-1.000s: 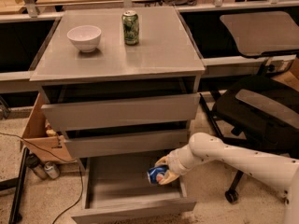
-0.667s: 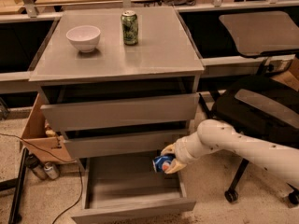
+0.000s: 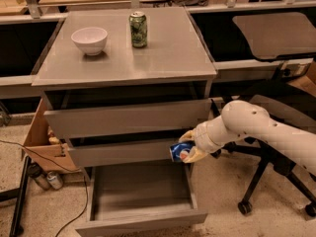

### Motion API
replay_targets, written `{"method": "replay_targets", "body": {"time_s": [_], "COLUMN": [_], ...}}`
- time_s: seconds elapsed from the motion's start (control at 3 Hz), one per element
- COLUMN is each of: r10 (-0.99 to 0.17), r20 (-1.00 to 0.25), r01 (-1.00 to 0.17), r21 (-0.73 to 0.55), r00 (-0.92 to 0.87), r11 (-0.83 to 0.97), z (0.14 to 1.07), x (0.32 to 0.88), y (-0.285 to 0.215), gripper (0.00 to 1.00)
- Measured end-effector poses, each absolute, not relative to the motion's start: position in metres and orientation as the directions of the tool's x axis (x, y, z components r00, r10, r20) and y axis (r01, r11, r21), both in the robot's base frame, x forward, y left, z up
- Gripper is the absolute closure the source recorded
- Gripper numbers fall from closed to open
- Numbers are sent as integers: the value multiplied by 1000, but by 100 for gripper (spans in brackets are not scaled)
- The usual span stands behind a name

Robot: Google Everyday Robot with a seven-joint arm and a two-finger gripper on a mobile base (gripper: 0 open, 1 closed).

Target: Pick pepsi can from bottom drawer and place on counter

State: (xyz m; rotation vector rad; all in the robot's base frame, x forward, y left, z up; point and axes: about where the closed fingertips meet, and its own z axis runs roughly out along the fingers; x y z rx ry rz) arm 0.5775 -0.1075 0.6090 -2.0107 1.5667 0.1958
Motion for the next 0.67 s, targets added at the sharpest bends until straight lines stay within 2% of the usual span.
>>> {"method": "replay_targets", "body": {"time_s": [0.67], "r10": [-842], "r20": [-437], "r01": [-914], "r21": [-378], "r00": [317], "r11": [-148], "z": [632], "x": [550], "y": [-110], "gripper": [100]}}
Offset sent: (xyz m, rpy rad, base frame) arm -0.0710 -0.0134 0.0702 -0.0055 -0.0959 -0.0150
